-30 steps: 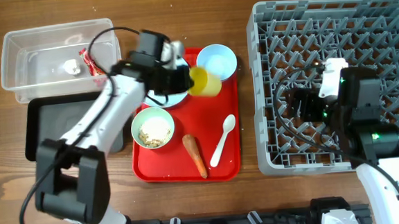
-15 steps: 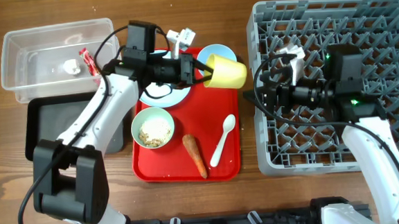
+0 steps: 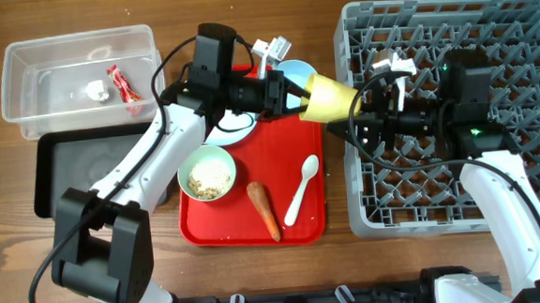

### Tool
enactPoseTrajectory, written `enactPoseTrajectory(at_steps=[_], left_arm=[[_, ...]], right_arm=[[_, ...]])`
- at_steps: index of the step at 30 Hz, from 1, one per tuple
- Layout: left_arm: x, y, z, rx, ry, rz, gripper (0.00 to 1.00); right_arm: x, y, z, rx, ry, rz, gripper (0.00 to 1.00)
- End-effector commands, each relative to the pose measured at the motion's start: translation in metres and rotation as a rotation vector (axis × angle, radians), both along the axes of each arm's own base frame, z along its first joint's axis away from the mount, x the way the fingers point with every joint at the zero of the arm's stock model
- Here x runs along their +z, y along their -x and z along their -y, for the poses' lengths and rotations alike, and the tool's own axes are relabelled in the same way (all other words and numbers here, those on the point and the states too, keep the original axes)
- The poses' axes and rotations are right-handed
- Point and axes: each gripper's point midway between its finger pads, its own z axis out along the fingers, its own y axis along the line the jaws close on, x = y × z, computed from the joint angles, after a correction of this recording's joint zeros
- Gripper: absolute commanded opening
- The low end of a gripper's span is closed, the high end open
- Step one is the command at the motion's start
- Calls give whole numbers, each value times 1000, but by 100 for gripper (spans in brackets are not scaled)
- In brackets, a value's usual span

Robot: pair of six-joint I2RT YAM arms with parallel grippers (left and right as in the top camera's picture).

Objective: Sort waste into correct bins and load items into the dishwasher rack
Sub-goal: 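Grasp the yellow cup with the left gripper and lift it, then hand the yellow cup from the left gripper to the right gripper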

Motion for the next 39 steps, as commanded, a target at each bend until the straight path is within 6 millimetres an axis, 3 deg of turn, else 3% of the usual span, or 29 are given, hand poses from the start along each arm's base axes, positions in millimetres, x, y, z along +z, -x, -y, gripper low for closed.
enactPoseTrajectory(at_steps=[1,5,13,18,23,31,36,39], left_arm=[[12,2,1,1,11,2,4],[12,2,1,2,11,-2,4],[12,2,1,5,9,-19,4],[12,2,1,6,8,-19,4],[12,2,1,6,8,-19,4],[12,2,1,6,8,-19,4],[11,0,1,15,2,-16,4],[8,-4,0,40,-16,-9,11]], right_arm=[[15,9,-5,79,-51,39,78],[16,8,-5,79,-50,50,70],[15,7,-5,75,-47,53,65],[17,6,-5,72,-47,68,77],[24,1,-5,70,-52,109,77],[24,1,-5,70,-52,114,57],[24,1,-5,70,-51,114,53],[24,1,-5,65,-49,110,53]])
